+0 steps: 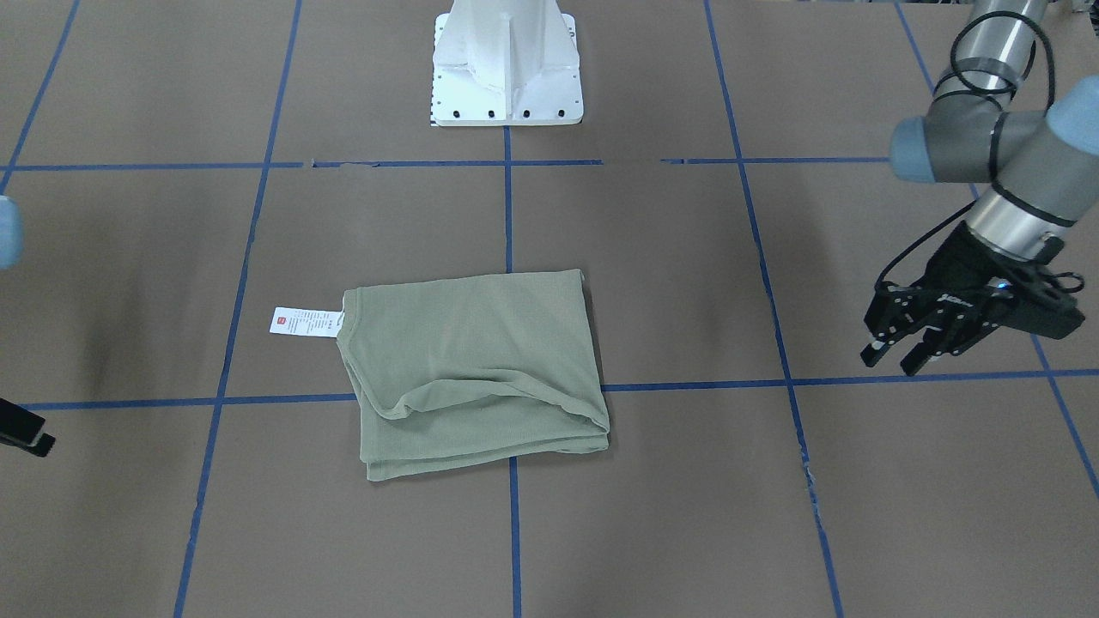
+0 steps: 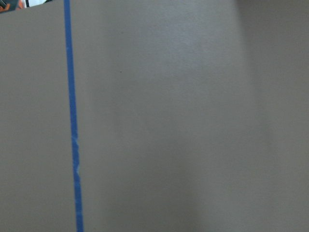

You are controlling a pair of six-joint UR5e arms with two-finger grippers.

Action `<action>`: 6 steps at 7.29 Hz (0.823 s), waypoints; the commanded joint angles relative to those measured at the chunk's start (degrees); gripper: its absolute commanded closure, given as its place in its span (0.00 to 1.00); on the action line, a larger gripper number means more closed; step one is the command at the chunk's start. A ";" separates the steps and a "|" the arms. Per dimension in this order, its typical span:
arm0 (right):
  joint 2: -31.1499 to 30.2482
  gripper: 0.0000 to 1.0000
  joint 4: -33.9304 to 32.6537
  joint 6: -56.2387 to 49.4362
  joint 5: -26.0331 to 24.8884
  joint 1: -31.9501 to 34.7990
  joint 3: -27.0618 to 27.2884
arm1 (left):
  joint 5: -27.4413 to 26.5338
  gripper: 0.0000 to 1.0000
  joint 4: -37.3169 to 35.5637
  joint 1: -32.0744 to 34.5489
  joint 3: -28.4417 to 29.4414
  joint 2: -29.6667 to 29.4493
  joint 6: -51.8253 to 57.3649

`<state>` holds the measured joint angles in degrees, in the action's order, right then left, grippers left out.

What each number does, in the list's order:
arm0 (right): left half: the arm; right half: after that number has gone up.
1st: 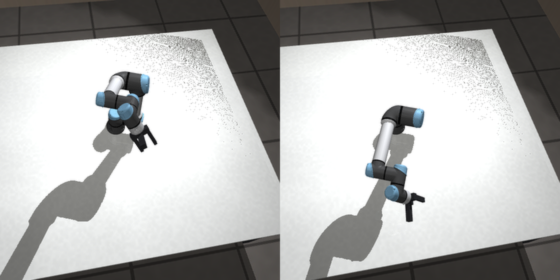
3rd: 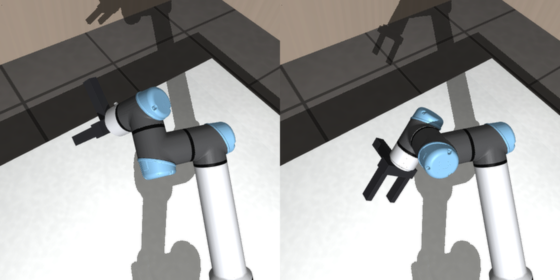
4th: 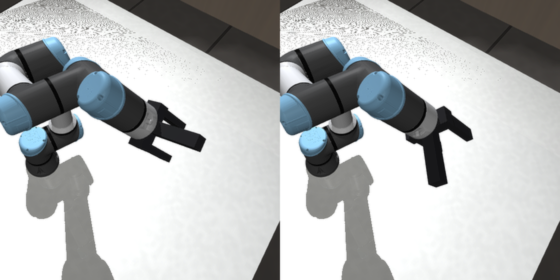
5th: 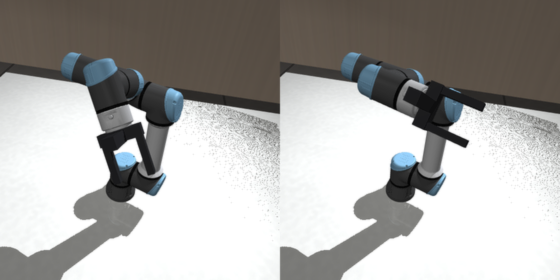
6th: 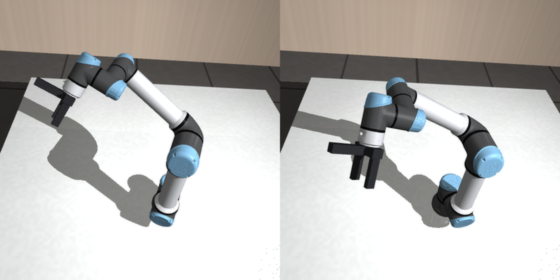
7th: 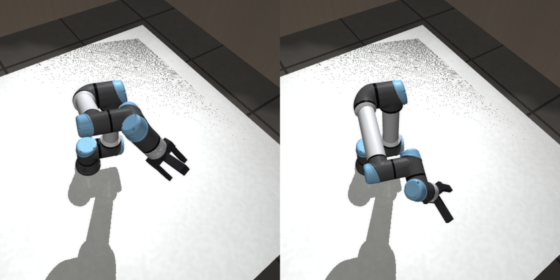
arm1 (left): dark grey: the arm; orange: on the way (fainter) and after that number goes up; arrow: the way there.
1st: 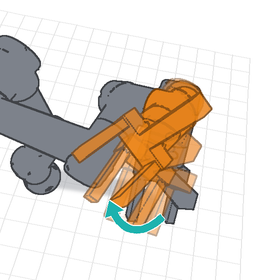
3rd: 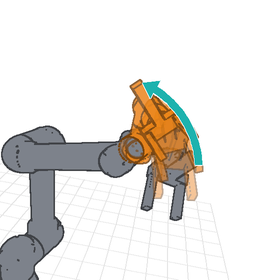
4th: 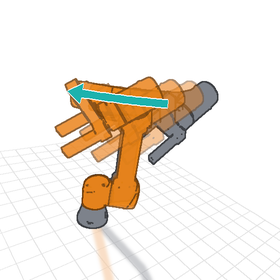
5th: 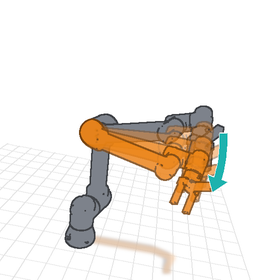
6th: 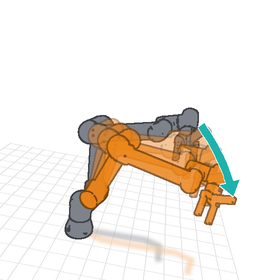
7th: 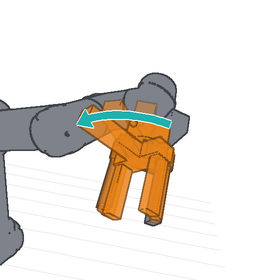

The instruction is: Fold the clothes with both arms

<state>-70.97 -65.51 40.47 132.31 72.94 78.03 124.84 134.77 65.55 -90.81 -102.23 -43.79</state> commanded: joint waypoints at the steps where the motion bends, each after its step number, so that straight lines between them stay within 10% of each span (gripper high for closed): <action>1: -9.32 0.00 -0.31 -18.06 2.51 6.32 0.90 | 7.69 0.41 -8.14 12.26 -2.07 6.06 21.09; 4: -15.06 0.00 -15.71 -30.08 5.85 9.50 8.76 | 7.53 0.38 -36.35 21.53 -4.73 7.57 47.25; 5: -15.43 0.00 -22.57 -31.49 5.68 9.50 13.42 | 7.79 0.00 -41.73 22.33 -5.16 7.92 48.17; 6: -15.43 0.00 -28.03 -34.81 4.72 9.50 16.86 | 7.88 0.00 -42.74 22.34 -5.08 8.18 48.18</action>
<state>-85.95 -85.92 9.17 137.68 82.34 89.95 132.55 95.98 87.24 -95.81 -94.40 2.93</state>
